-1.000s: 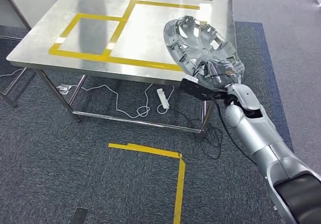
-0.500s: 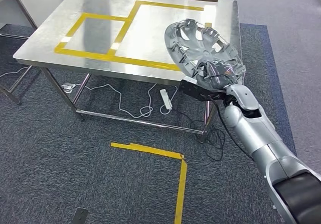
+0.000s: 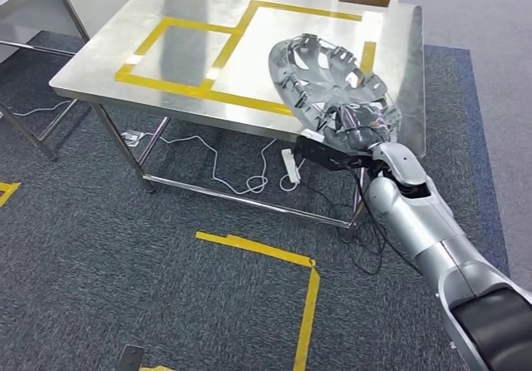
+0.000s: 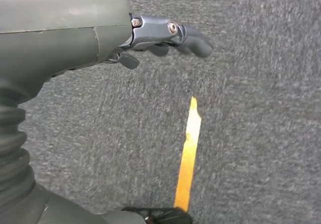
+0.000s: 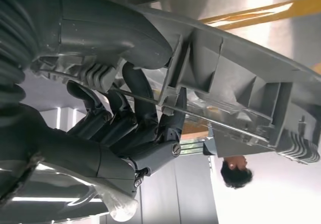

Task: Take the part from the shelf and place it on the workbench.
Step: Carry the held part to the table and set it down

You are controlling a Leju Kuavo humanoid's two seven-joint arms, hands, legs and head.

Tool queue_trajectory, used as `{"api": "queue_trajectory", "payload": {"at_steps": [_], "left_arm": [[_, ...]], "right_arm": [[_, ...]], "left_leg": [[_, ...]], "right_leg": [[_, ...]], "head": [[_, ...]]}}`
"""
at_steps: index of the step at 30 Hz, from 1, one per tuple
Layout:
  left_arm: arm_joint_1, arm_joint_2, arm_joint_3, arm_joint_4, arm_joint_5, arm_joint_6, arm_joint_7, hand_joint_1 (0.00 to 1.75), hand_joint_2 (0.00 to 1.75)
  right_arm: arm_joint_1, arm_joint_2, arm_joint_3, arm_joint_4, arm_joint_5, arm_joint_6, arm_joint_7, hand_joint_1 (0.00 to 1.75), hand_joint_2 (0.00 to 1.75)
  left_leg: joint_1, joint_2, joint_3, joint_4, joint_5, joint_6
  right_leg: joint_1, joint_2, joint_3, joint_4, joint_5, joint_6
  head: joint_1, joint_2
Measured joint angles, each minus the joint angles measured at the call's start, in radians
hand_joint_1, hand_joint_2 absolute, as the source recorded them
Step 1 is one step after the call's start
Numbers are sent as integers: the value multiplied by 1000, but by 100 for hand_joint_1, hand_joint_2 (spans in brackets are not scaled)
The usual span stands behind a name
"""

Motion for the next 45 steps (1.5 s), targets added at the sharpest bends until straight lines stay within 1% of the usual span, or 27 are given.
{"api": "queue_trajectory", "payload": {"at_steps": [2, 3, 6, 7, 8, 9, 11, 12, 14, 17, 19, 21, 22, 23, 24, 26, 28, 31, 33, 34, 37, 38, 39, 40, 42, 43, 45], "left_arm": [[2, 1, 0, 0, 0, 0, 0, 0, 175], [2, 1, 0, 0, 0, 0, 0, 0, 175], [1, 1, 0, 0, -1, 0, 0, 0, 175], [2, 1, 0, 0, -2, 0, 0, 0, 175], [2, 1, 0, 0, -2, 0, 0, 0, 175], [2, 1, 0, 0, -3, 0, 1, 0, 175], [2, 1, 0, 0, -4, -1, 1, 0, 175], [2, 1, 0, 0, -4, -1, 2, 0, 175], [1, 1, 0, 0, -5, -1, 2, 0, 175], [2, 1, 0, 0, -6, -1, 2, 0, 175], [1, 1, 0, 0, -6, -2, 1, 0, 175], [-1, 0, 0, 0, -6, -9, -2, 0, 175], [-1, 0, 0, 0, -5, -15, -4, 0, 175], [0, -1, 0, 0, -4, -21, -8, 0, 175], [1, -1, 0, 0, -2, -26, -12, 0, 175], [1, -1, 0, 0, 0, -33, -19, 0, 175], [1, -1, 0, 0, 1, -35, -22, 0, 175], [2, 0, 0, 0, 1, -34, -24, 0, 175], [4, 2, 0, 0, 2, -33, -24, 0, 175], [4, 3, 0, 0, 2, -32, -25, 0, 175], [5, 3, -1, 0, 2, -32, -25, 0, 175], [5, 3, 0, 0, 2, -32, -25, 0, 175], [6, 3, 0, 0, 2, -32, -25, 0, 175], [6, 3, 0, 0, 2, -32, -25, 0, 175], [6, 5, 0, 0, 2, -32, -27, 0, 175], [5, 5, -1, 0, 2, -32, -28, 0, 175], [5, 6, -1, 0, 2, -32, -29, 0, 175]], "right_arm": [[0, 0, 0, 0, 1, 0, 0, 175, 175], [-1, 0, -1, 0, 1, 0, 1, 175, 175], [-2, 0, -1, 0, 1, 0, 3, 175, 175], [-1, 0, -1, 0, 1, 0, 3, 175, 175], [-1, 0, 0, 0, 2, 0, 3, 175, 175], [0, 0, 0, 0, 3, 0, 3, 175, 175], [-1, 0, 0, 0, 5, -1, 3, 175, 175], [-1, 0, 0, 0, 6, -1, 3, 175, 175], [-1, 0, 0, 0, 6, -2, 4, 175, 175], [-1, 0, -2, 0, 8, -3, 8, 175, 175], [-1, 0, -5, 0, 7, -10, 12, 175, 175], [3, -1, -9, 0, 6, -20, 15, 175, 175], [5, -1, -10, 0, 5, -24, 16, 175, 175], [7, -2, -12, 0, 5, -27, 17, 175, 175], [8, -3, -16, -1, 4, -29, 18, 175, 175], [8, -5, -25, -6, 1, -35, 19, 175, 175], [6, -8, -35, -14, -1, -41, 20, 175, 175], [9, -11, -47, -26, -3, -50, 19, 175, 175], [12, -14, -58, -39, -3, -55, 20, 175, 175], [12, -15, -63, -44, -3, -57, 20, 175, 175], [16, -16, -72, -52, -2, -58, 20, 175, 175], [19, -16, -74, -53, -1, -58, 20, 175, 175], [21, -16, -75, -53, 0, -59, 20, 175, 175], [23, -16, -76, -55, 1, -59, 20, 175, 175], [24, -17, -80, -59, 2, -61, 20, 175, 175], [24, -17, -82, -61, 3, -62, 20, 175, 175], [27, -20, -85, -63, 4, -66, 20, 175, 175]], "left_leg": [[0, 7, -5, 11, -10, -9], [0, 18, -15, 36, -27, -14], [3, 50, -92, 211, -111, -26], [4, 53, -115, 262, -126, -27], [4, 54, -123, 280, -122, -26], [4, 54, -113, 259, -101, -24], [1, 57, -54, 134, -35, -13], [-2, 60, -25, 72, -13, -7], [-7, 62, 3, 10, -5, 1], [-4, 58, 7, -5, -5, 10], [0, 57, 11, -14, -1, 19], [-1, 56, 11, -15, -1, 24], [-2, 55, 11, -14, -2, 25], [-2, 53, 12, -14, -2, 26], [-2, 50, 12, -13, -3, 26], [-1, 45, 14, -9, -5, 23], [-5, 41, 9, -3, -8, 16], [-7, 40, 2, 1, -6, 3], [-6, 44, -5, 21, -23, -8], [-4, 47, -19, 57, -45, -14], [1, 53, -99, 240, -127, -26], [2, 53, -116, 275, -133, -26], [3, 53, -116, 275, -121, -26], [3, 54, -99, 236, -92, -23], [0, 56, -38, 105, -25, -13], [-2, 57, -12, 49, -8, -7], [-7, 58, 5, 7, -8, 1]], "right_leg": [[-2, -12, 3, -1, 2, -11], [-4, -18, 5, -2, 3, -17], [-3, -33, 6, -3, 2, -27], [-3, -37, 7, -3, 1, -27], [-2, -40, 7, -3, 0, -28], [-1, -42, 9, -3, 0, -28], [0, -45, 13, -3, -3, -26], [2, -46, 13, -2, -4, -23], [5, -49, 11, -3, -5, -16], [5, -51, 5, -1, -12, -1], [4, -43, -26, 61, -52, 5], [4, -35, -87, 189, -110, 8], [4, -34, -115, 244, -125, 9], [4, -33, -130, 270, -123, 11], [4, -33, -128, 257, -102, 11], [3, -32, -77, 137, -29, 10], [4, -31, -22, 28, 8, 7], [6, -29, -7, -1, 5, -6], [3, -31, -3, -4, 7, -17], [1, -32, 0, -6, 7, -22], [0, -33, 3, -6, 5, -30], [1, -32, 4, -6, 5, -31], [1, -32, 5, -6, 4, -31], [1, -32, 7, -6, 3, -31], [2, -31, 10, -6, 0, -27], [3, -30, 9, -5, -1, -23], [6, -32, 5, -7, 0, -14]], "head": [[-1, 0], [-4, 0], [-10, 0], [-10, 0], [-10, 0], [-10, 0], [-9, 0], [-9, 0], [-9, 0], [-8, 0], [-6, 0], [-6, 0], [-6, 0], [-6, 0], [-6, 0], [-6, 0], [-6, 0], [-6, 0], [-8, 0], [-10, 0], [-13, 0], [-14, 0], [-14, 0], [-14, 0], [-14, 0], [-13, 0], [-12, 0]]}}
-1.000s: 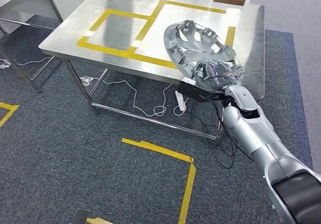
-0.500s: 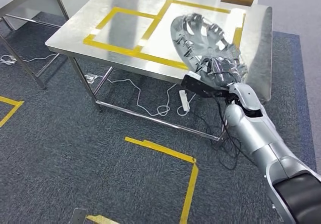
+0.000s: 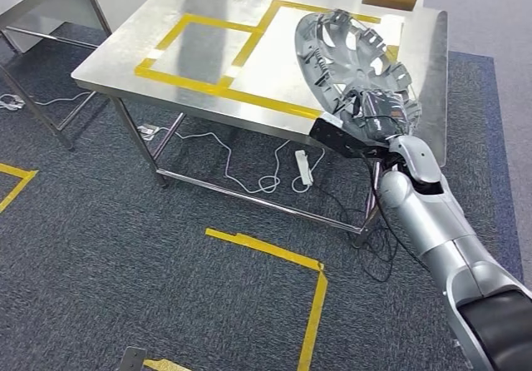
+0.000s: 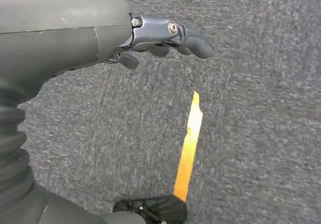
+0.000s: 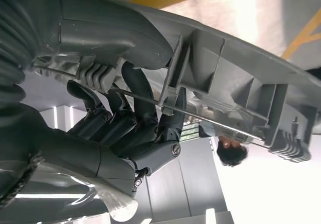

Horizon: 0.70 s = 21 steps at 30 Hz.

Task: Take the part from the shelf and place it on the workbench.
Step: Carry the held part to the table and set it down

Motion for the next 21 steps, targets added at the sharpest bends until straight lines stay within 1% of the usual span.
{"api": "queue_trajectory", "payload": {"at_steps": [2, 3, 4, 5, 6, 7, 8, 9, 10, 11, 12, 13, 14, 16, 17, 18, 19, 20, 21], "left_arm": [[2, 0, 0, 0, 0, 0, -1, 0, 175], [2, 1, 0, 0, 0, 1, -2, 0, 175], [1, 1, 0, 0, 0, 1, -2, 0, 175], [0, 1, 0, 0, 0, 1, -2, 0, 175], [0, 1, 0, 0, 0, 2, -2, 0, 175], [0, 1, 0, 0, 0, 2, -2, 0, 175], [1, 0, 0, 0, 0, 2, -2, 0, 175], [2, 0, 0, 0, 0, 2, -2, 0, 175], [2, 0, 0, 0, 0, 2, -2, 0, 175], [2, 0, 0, 0, 0, 2, -2, 0, 175], [1, 0, 0, 0, 0, 2, -2, 0, 175], [0, 0, 0, 0, 0, 2, -2, 0, 175], [0, -1, 0, 0, 0, 2, -2, 0, 175], [1, -1, 0, 0, 0, 2, -2, 0, 175], [1, -1, 0, 0, 0, 3, -2, 0, 175], [2, 0, 0, 0, 0, 5, -2, 0, 175], [1, 0, 0, 0, 0, 7, -2, 0, 175], [1, 0, 0, 0, 0, 8, -2, 0, 175], [2, 0, 0, 0, 0, 9, -2, 0, 175]], "right_arm": [[3, -3, -2, -4, 1, -2, 0, 175, 175], [3, -4, -3, -5, 2, -2, 0, 175, 175], [3, -6, -5, -7, 1, -2, 0, 175, 175], [5, -7, -6, -8, 1, -2, 0, 175, 175], [8, -9, -6, -8, 1, -2, 0, 175, 175], [11, -10, -6, -8, 1, -2, 0, 175, 175], [15, -11, -6, -8, 1, -2, -1, 175, 175], [17, -12, -6, -8, 2, -2, -1, 175, 175], [18, -12, -7, -8, 2, -2, 0, 175, 175], [18, -12, -8, -9, 2, -2, 0, 175, 175], [17, -12, -9, -9, 2, -2, 0, 175, 175], [16, -13, -10, -10, 2, -2, 0, 175, 175], [16, -13, -11, -10, 2, -2, -1, 175, 175], [18, -13, -12, -11, 4, -2, -1, 175, 175], [19, -13, -13, -12, 4, -2, -2, 175, 175], [19, -13, -13, -13, 5, -2, -2, 175, 175], [18, -13, -14, -14, 5, -2, -2, 175, 175], [18, -13, -14, -14, 6, -2, -2, 175, 175], [19, -13, -14, -14, 6, -2, -2, 175, 175]], "left_leg": [[2, -1, 2, -12, 1, 8], [4, -2, 5, -18, 4, 13], [6, -2, 8, -24, 7, 18], [7, -3, 10, -28, 8, 22], [6, -3, 10, -28, 8, 24], [6, -4, 10, -27, 8, 25], [5, -5, 11, -27, 7, 26], [5, -6, 11, -26, 7, 26], [5, -7, 12, -25, 6, 25], [6, -8, 13, -23, 4, 24], [5, -9, 13, -20, 2, 21], [3, -9, 10, -16, 0, 17], [1, -10, 7, -13, 0, 12], [0, -10, 2, -10, 2, 3], [1, -10, 2, -10, 1, -1], [1, -10, 0, -3, -7, -6], [2, -9, -9, 21, -24, -11], [4, -8, -27, 66, -51, -17], [6, -6, -54, 130, -84, -22]], "right_leg": [[-1, -1, -3, -1, -2, 11], [-2, -2, -8, 8, -12, 14], [-2, -1, -22, 37, -31, 17], [-2, 0, -46, 87, -58, 18], [-2, 1, -77, 154, -88, 19], [-2, 1, -109, 220, -111, 20], [-2, 1, -134, 265, -121, 22], [-2, 1, -142, 275, -111, 24], [-3, 1, -130, 243, -83, 25], [-4, 1, -101, 179, -45, 25], [-4, 1, -66, 110, -16, 24], [-4, 2, -37, 52, 3, 23], [-3, 3, -18, 16, 10, 20], [0, 4, -12, 3, 8, 12], [-2, 3, -12, 3, 9, 6], [-4, 2, -10, 1, 10, 0], [-6, 1, -7, -1, 11, -6], [-8, -1, -4, -3, 12, -11], [-7, -1, -4, -3, 11, -13]], "head": [[0, 0], [1, 0], [1, 0], [1, 0], [2, 0], [2, 0], [2, 0], [2, 0], [2, 0], [2, 0], [2, 0], [1, 0], [1, 0], [1, 0], [1, 0], [0, 0], [-2, 0], [-4, 0], [-7, 0]]}}
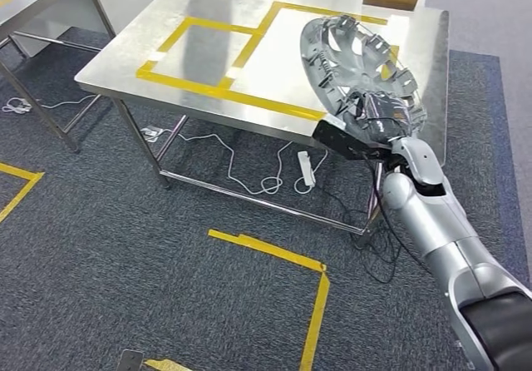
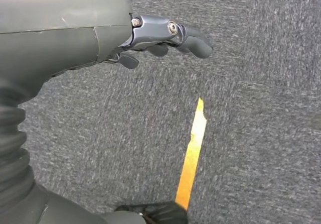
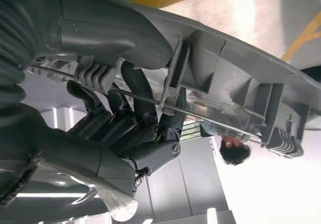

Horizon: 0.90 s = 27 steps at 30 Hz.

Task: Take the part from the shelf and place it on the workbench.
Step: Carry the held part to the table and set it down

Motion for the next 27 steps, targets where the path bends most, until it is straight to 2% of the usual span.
{"api": "queue_trajectory", "payload": {"at_steps": [1, 2, 3, 4, 6, 7, 8, 9, 12, 13, 14, 16, 17, 18, 19, 20, 22, 23, 24, 27], "left_arm": [[0, 0, 0, 0, 0, 0, 0, 0, 175], [1, 0, 0, 0, 0, 0, 0, 0, 175], [1, -1, 0, 0, 0, 0, 0, 0, 175], [0, -1, 0, 0, 0, 0, 0, 0, 175], [0, -1, 0, 0, 0, 0, 0, 0, 175], [-1, 0, 0, 0, 0, 0, 0, 0, 175], [-2, 0, 0, 0, 0, 0, 0, 0, 175], [-2, 0, 0, 0, 0, 1, 0, 0, 175], [-1, -1, 0, 0, 0, 1, 0, 0, 175], [-2, -1, 0, 0, 0, 1, 0, 0, 175], [-3, -2, 0, 0, -1, 0, 0, 0, 175], [-5, -3, 0, 0, -1, -1, 0, 0, 175], [-5, -4, 0, 0, -1, -1, 0, 0, 175], [-5, -5, 0, 0, -2, -1, 0, 0, 175], [-4, -5, 0, 0, -2, -2, 0, 0, 175], [-5, -6, 0, 0, -2, -3, 0, 0, 175], [-6, -6, 0, 0, -3, -4, 0, 0, 175], [-6, -6, 0, 0, -3, -4, 0, 0, 175], [-6, -6, 0, 0, -4, -5, 0, 0, 175], [-5, -5, 0, 0, -4, -5, 1, 0, 175]], "right_arm": [[1, 0, 0, 0, 0, 0, 0, 175, 175], [3, 0, 0, 0, 1, 0, 0, 175, 175], [4, 0, 1, 0, 1, 0, 0, 175, 175], [4, 0, 1, 0, 2, 1, -1, 175, 175], [3, 0, 0, 0, 3, 1, -1, 175, 175], [3, 0, 0, 0, 3, 1, -2, 175, 175], [2, 0, 0, 0, 4, 2, -2, 175, 175], [3, 0, 0, 0, 4, 2, -2, 175, 175], [4, 0, 1, 0, 6, 2, -3, 175, 175], [3, 0, 1, 0, 6, 2, -3, 175, 175], [3, 0, 1, 0, 6, 3, -4, 175, 175], [4, 0, 1, 1, 7, 3, -5, 175, 175], [6, 0, 2, 2, 7, 3, -6, 175, 175], [8, 0, 2, 2, 8, 3, -7, 175, 175], [9, 0, 2, 2, 8, 4, -7, 175, 175], [10, 0, 2, 3, 9, 4, -7, 175, 175], [9, 0, 1, 3, 9, 4, -6, 175, 175], [9, 0, 1, 3, 9, 4, -6, 175, 175], [10, 0, 2, 3, 9, 5, -7, 175, 175], [13, 0, 2, 3, 11, 5, -7, 175, 175]], "left_leg": [[2, 1, -31, 70, -29, -4], [4, 2, -55, 122, -46, -5], [4, 2, -63, 141, -43, -6], [4, 2, -53, 120, -21, -4], [2, 3, 8, -10, 47, 6], [0, 3, 38, -74, 69, 11], [-2, 3, 58, -117, 80, 16], [-4, 4, 66, -137, 79, 19], [-4, 4, 70, -150, 81, 31], [-3, 4, 72, -156, 84, 37], [-1, 4, 74, -161, 87, 41], [0, 3, 74, -162, 88, 46], [-1, 2, 74, -161, 87, 47], [-1, 1, 74, -160, 86, 47], [0, 1, 75, -158, 85, 47], [1, 0, 76, -156, 83, 46], [0, -2, 75, -148, 77, 39], [-2, -3, 72, -144, 75, 35], [-4, -3, 69, -141, 74, 30], [-4, -3, 65, -134, 71, 19]], "right_leg": [[0, 0, 0, 0, 0, -1], [1, 0, 0, 1, -1, -2], [1, 0, 1, 1, -1, -2], [2, 1, 2, 1, -1, -2], [2, 1, 5, 1, -2, 0], [4, 2, 5, 1, -3, 3], [5, 2, 3, 2, -3, 6], [6, 1, 1, 1, -3, 10], [6, 1, -3, 0, -7, 25], [5, 1, -12, 16, -21, 29], [5, 1, -30, 54, -44, 32], [4, 2, -91, 186, -107, 36], [4, 2, -121, 247, -127, 37], [4, 2, -139, 280, -130, 39], [4, 2, -137, 271, -111, 40], [3, 1, -117, 222, -76, 40], [3, 1, -51, 83, -13, 40], [3, 2, -27, 36, 0, 37], [5, 3, -15, 13, 1, 34], [4, 4, -11, 9, -1, 19]], "head": [[-1, 0], [-1, 0], [-1, 0], [-1, 0], [-1, 0], [-1, 0], [-1, 0], [0, 0], [0, 0], [1, 0], [3, 0], [5, 0], [5, 0], [5, 0], [5, 0], [5, 0], [5, 0], [5, 0], [4, 0], [3, 0]]}}
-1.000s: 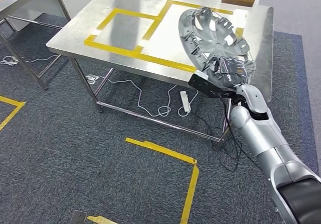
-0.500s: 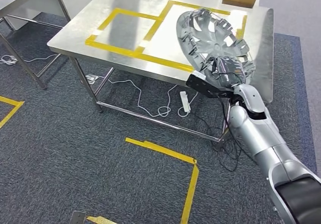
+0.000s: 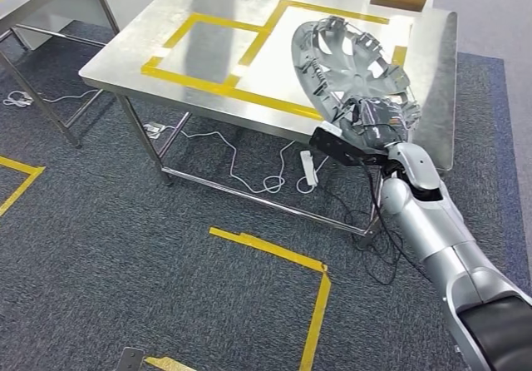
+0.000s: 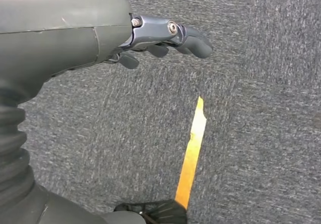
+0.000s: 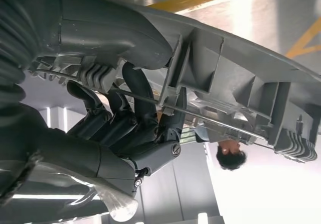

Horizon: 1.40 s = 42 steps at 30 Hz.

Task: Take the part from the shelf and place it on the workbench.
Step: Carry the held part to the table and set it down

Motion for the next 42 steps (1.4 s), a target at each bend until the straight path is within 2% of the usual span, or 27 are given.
{"api": "queue_trajectory", "payload": {"at_steps": [2, 5, 6, 7, 8, 10, 11, 12, 15, 17, 18, 20, 21, 22, 23, 25, 27, 30, 32, 33, 35, 36, 37, 38, 40, 41, 42], "left_arm": [[-1, 0, 0, 0, 0, 0, 0, 0, 175], [0, 0, 0, 0, 0, 0, 0, 0, 175], [0, 0, 0, 0, 0, 0, 0, 0, 175], [0, 0, 0, 0, 0, 0, 0, 0, 175], [0, 0, 0, 0, 0, 0, 0, 0, 175], [-1, 0, 0, 0, 0, 0, 0, 0, 175], [-1, 1, 0, 0, 0, 0, 0, 0, 175], [-2, 1, 0, 0, 0, 0, 0, 0, 175], [-1, 1, 0, 0, -1, 0, 0, 0, 175], [-2, 2, 0, 0, -1, 0, 0, 0, 175], [-3, 1, 0, 0, -2, 0, 0, 0, 175], [-4, 0, 0, 0, -2, 0, 0, 0, 175], [-3, 0, 0, 0, -2, 0, 0, 0, 175], [-2, 0, 0, 0, -2, 0, 0, 0, 175], [-2, 0, 0, 0, -1, 0, 0, 0, 175], [-2, -1, 0, 0, -1, 0, 0, 0, 175], [-2, -1, 0, 0, -1, 0, 0, 0, 175], [-1, 0, 0, 0, -1, 1, 0, 0, 175], [-1, 1, 0, 0, -1, 1, 0, 0, 175], [-1, 1, 0, 0, -1, 1, 0, 0, 175], [0, 1, 0, 0, -1, 1, 0, 0, 175], [0, 1, 0, 0, -1, 1, 0, 0, 175], [0, 1, 0, 0, -1, 1, 0, 0, 175], [0, 0, 0, 0, -1, 1, 0, 0, 175], [0, 0, 0, 0, -1, 1, 0, 0, 175], [0, 1, 0, 0, -1, 1, 0, 0, 175], [0, 1, 0, 0, -1, 1, 0, 0, 175]], "right_arm": [[0, 0, -1, 0, 0, 0, 1, 175, 175], [0, 0, 0, 0, 0, 0, 2, 175, 175], [0, 0, 0, 0, 0, 0, 2, 175, 175], [0, 0, 0, 0, 0, 0, 2, 175, 175], [0, 0, 0, 0, 0, 0, 2, 175, 175], [-1, 0, 0, 0, 0, 0, 1, 175, 175], [-2, 0, 0, 0, 0, 0, 1, 175, 175], [-2, 0, 0, 0, 0, 0, 1, 175, 175], [0, 0, 0, 0, 0, 0, 0, 175, 175], [-2, 0, -1, 0, 0, 0, 0, 175, 175], [-2, 0, -1, 0, 0, 0, 0, 175, 175], [-1, 0, -1, 1, 0, 0, -2, 175, 175], [0, 0, -1, 1, 0, 0, -2, 175, 175], [1, 0, -1, 2, 0, 0, -3, 175, 175], [1, 0, -1, 2, 0, 0, -2, 175, 175], [0, 0, -2, 2, 0, 0, -2, 175, 175], [0, 0, -2, 2, 0, 1, -2, 175, 175], [3, 0, -1, 2, 1, 1, -3, 175, 175], [2, 0, -2, 2, 1, 1, -2, 175, 175], [2, 0, -2, 2, 1, 1, -2, 175, 175], [2, 0, -2, 2, 1, 1, -1, 175, 175], [2, 0, -1, 2, 1, 1, -1, 175, 175], [2, 0, -1, 2, 1, 1, -1, 175, 175], [2, 0, -1, 2, 1, 1, -1, 175, 175], [2, 0, -1, 2, 1, 1, -1, 175, 175], [2, 0, -1, 2, 1, 1, -2, 175, 175], [2, 0, -1, 2, 1, 1, -2, 175, 175]], "left_leg": [[1, 2, -19, 50, -34, -10], [6, 5, -100, 235, -118, -21], [6, 5, -118, 274, -127, -22], [6, 5, -119, 275, -115, -20], [6, 5, -101, 236, -86, -17], [3, 5, -37, 100, -18, -4], [0, 6, -11, 43, -1, 2], [-2, 6, 3, 10, 4, 6], [-3, 6, 8, -11, 3, 14], [2, 6, 12, -24, 10, 24], [3, 7, 14, -27, 12, 27], [3, 6, 13, -27, 12, 31], [2, 6, 14, -27, 11, 32], [3, 5, 14, -26, 10, 32], [3, 5, 15, -24, 8, 31], [3, 3, 18, -18, 2, 25], [0, 2, 14, -10, -4, 16], [-2, 2, 9, -4, -6, 7], [0, 3, -2, 29, -30, -3], [1, 4, -21, 73, -55, -9], [6, 6, -82, 206, -114, -17], [7, 6, -110, 260, -130, -19], [8, 7, -125, 284, -128, -19], [9, 7, -119, 267, -104, -18], [9, 7, -66, 140, -26, -11], [7, 7, -38, 77, 1, -7], [5, 7, -18, 30, 14, -3]], "right_leg": [[-4, -3, 4, -3, 0, -13], [-3, -4, 7, -3, -1, -20], [-3, -3, 7, -3, -1, -21], [-2, -3, 8, -3, -1, -21], [-1, -2, 10, -3, -2, -21], [1, -1, 12, -3, -3, -19], [2, -1, 11, -3, -3, -17], [3, -1, 9, -3, -3, -13], [3, -3, 4, -7, -2, 2], [3, -3, -14, 26, -27, 9], [3, -2, -37, 73, -53, 11], [3, -1, -98, 205, -110, 14], [3, -1, -123, 254, -122, 17], [3, -1, -133, 269, -115, 19], [2, -2, -123, 241, -89, 20], [0, -3, -60, 110, -20, 20], [1, -1, -10, 12, 6, 15], [2, 0, 0, -3, 1, 2], [-3, -2, 6, -6, 0, -10], [-5, -3, 9, -7, 0, -15], [-5, -4, 12, -7, -3, -21], [-5, -3, 13, -7, -4, -22], [-5, -2, 14, -7, -5, -22], [-5, -2, 16, -7, -6, -21], [-5, -1, 24, -7, -11, -18], [-3, 0, 26, -7, -14, -14], [-1, 0, 25, -6, -15, -11]], "head": [[-3, 0], [-6, 0], [-6, 0], [-7, 0], [-6, 0], [-6, 0], [-6, 0], [-5, 0], [-5, 0], [-4, 0], [-3, 0], [-2, 0], [-2, 0], [-2, 0], [-2, 0], [-2, 0], [-2, 0], [-4, 0], [-6, 0], [-8, 0], [-10, 0], [-10, 0], [-10, 0], [-10, 0], [-10, 0], [-10, 0], [-10, 0]]}}
